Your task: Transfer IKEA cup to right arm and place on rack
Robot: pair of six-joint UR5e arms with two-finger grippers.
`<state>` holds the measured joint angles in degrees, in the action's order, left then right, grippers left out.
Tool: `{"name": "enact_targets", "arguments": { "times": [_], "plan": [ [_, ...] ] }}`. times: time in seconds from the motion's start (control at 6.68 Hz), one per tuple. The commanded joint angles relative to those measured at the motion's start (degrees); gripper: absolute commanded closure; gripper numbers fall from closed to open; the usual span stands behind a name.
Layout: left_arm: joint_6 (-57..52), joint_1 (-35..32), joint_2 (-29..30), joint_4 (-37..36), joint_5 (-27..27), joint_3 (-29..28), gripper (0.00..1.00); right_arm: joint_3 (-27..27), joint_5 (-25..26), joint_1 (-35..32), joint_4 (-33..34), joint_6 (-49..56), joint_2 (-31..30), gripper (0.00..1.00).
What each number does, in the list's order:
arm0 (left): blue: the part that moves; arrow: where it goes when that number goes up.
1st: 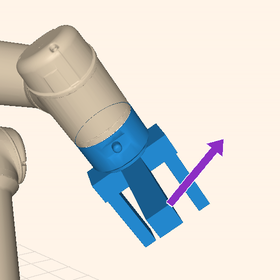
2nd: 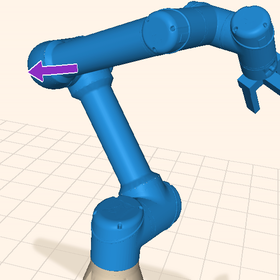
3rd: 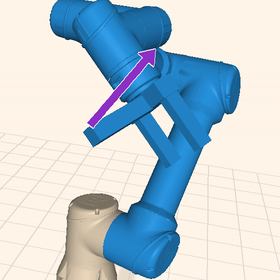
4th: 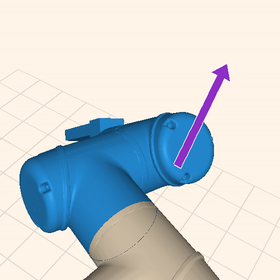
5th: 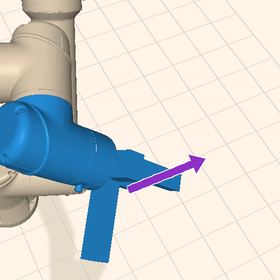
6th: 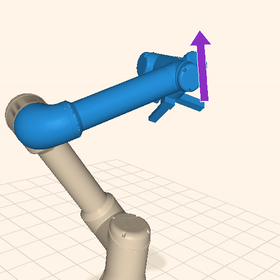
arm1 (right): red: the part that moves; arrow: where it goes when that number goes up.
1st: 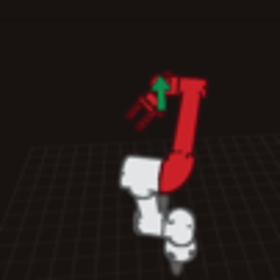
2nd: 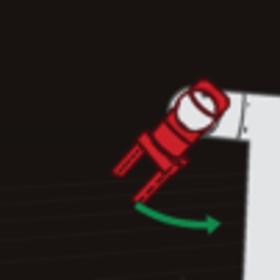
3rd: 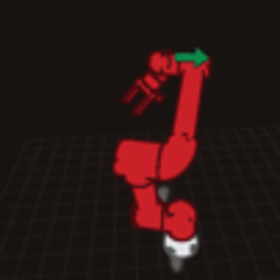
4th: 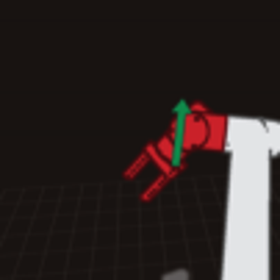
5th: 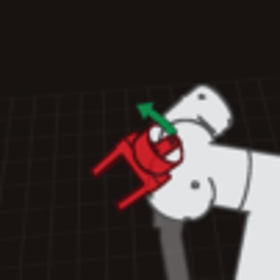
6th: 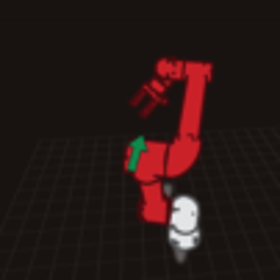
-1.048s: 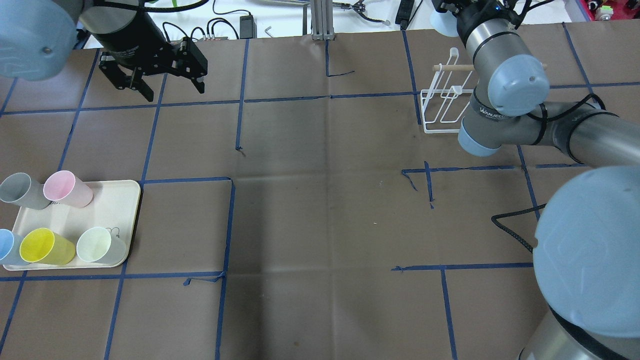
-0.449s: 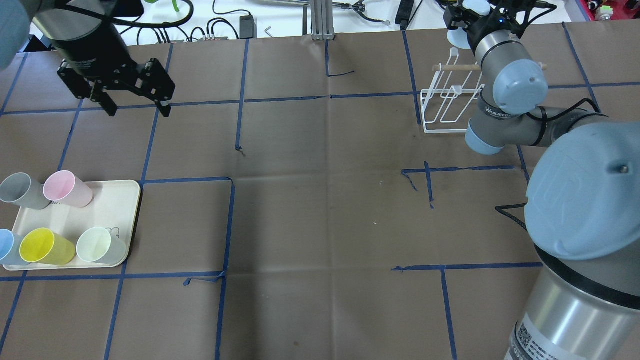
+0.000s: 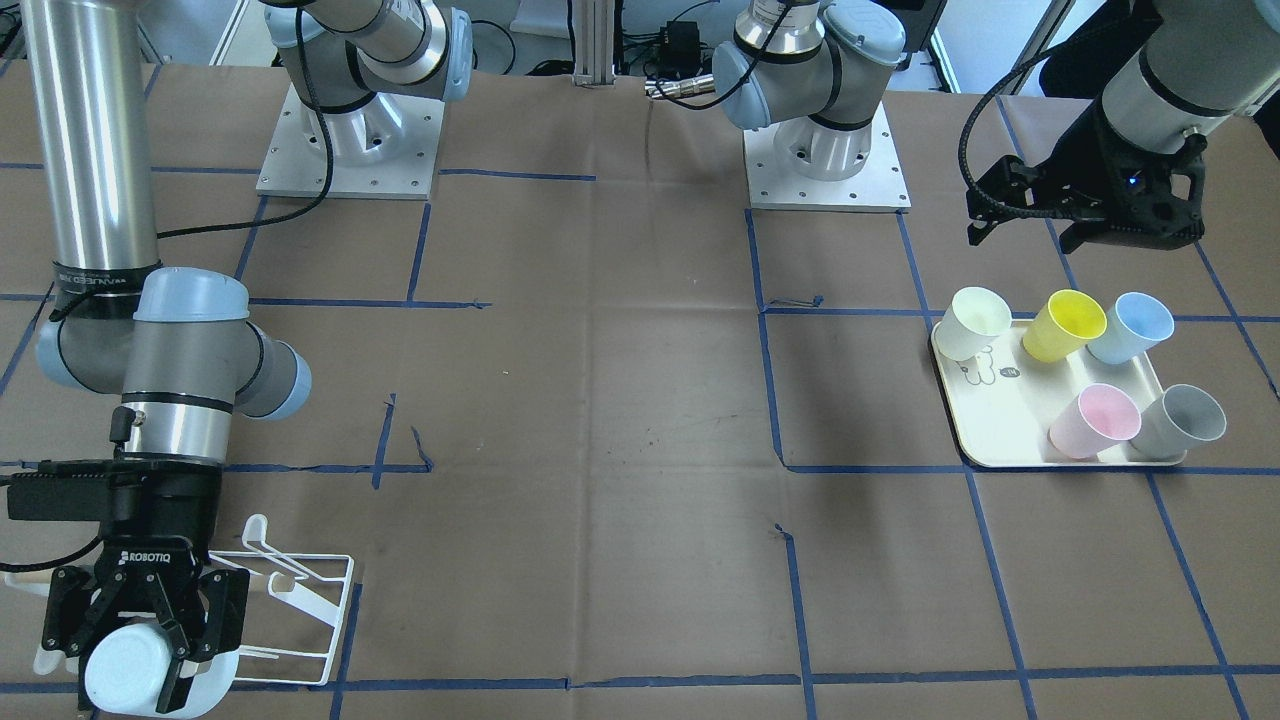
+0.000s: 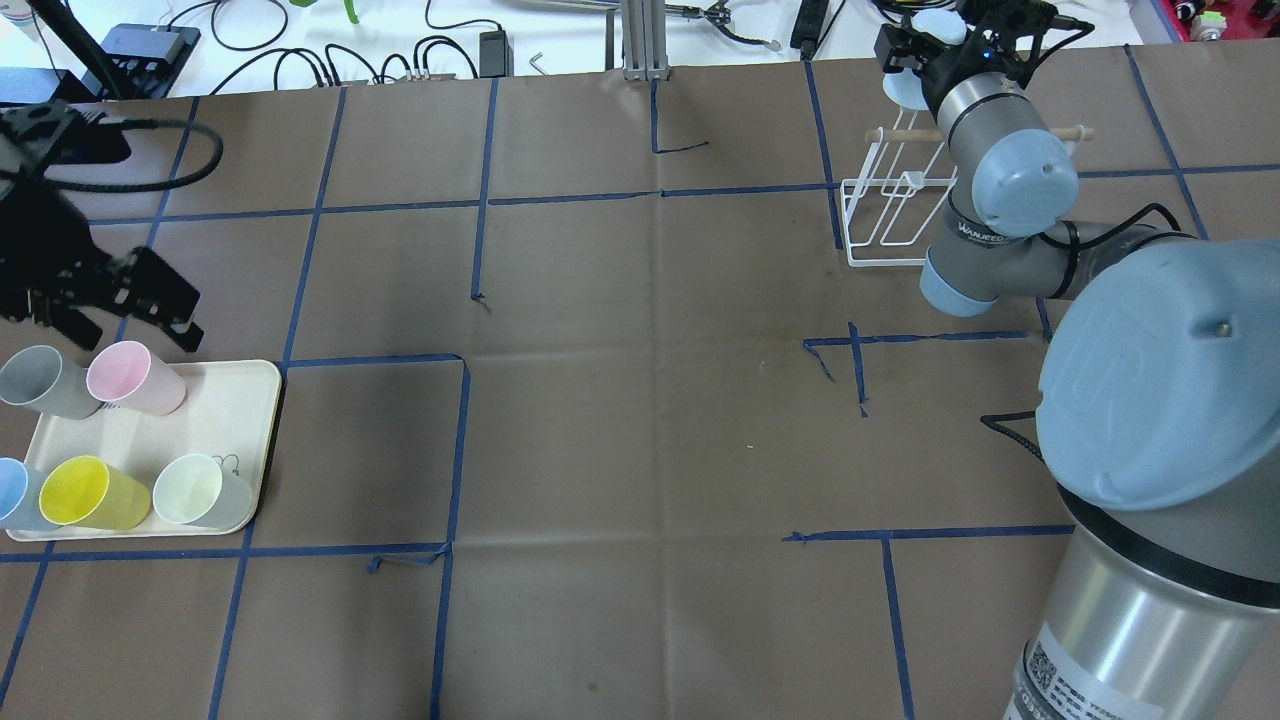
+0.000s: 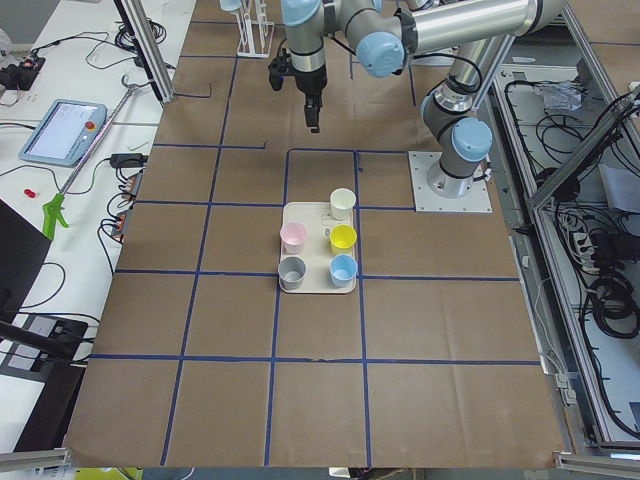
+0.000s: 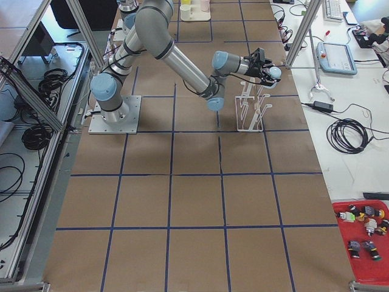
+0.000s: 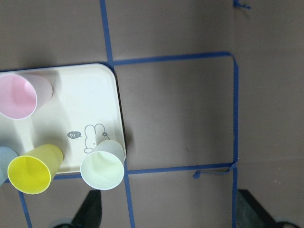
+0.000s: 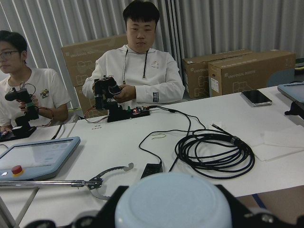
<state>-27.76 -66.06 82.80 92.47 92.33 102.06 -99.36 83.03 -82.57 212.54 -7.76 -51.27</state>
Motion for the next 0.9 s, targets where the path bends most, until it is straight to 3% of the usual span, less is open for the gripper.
{"name": "enact_targets", "arguments": {
  "times": [0.0, 0.15, 0.3, 0.75],
  "plan": [
    [-6.84, 6.00, -4.74, -9.10, 0.14, 12.14, 0.01, -0.22, 0.02, -0.75, 0.77, -0.50, 1.26, 0.77],
    [-6.87, 6.72, -4.84, -11.24, 0.14, 14.37, 0.01, -1.09, 0.02, -0.75, 0.08, 0.20, 1.00, 0.13],
    [-6.61, 6.82, -4.58, -11.87, 0.05, 15.26, 0.01, -1.53, -0.15, -0.75, -0.80, -0.58, 0.99, 0.00],
    [-7.04, 7.34, -1.35, -29.39, 0.05, 24.73, 0.01, -1.54, -0.59, -0.75, -1.51, -0.59, -0.93, 0.00]
  ]
}}
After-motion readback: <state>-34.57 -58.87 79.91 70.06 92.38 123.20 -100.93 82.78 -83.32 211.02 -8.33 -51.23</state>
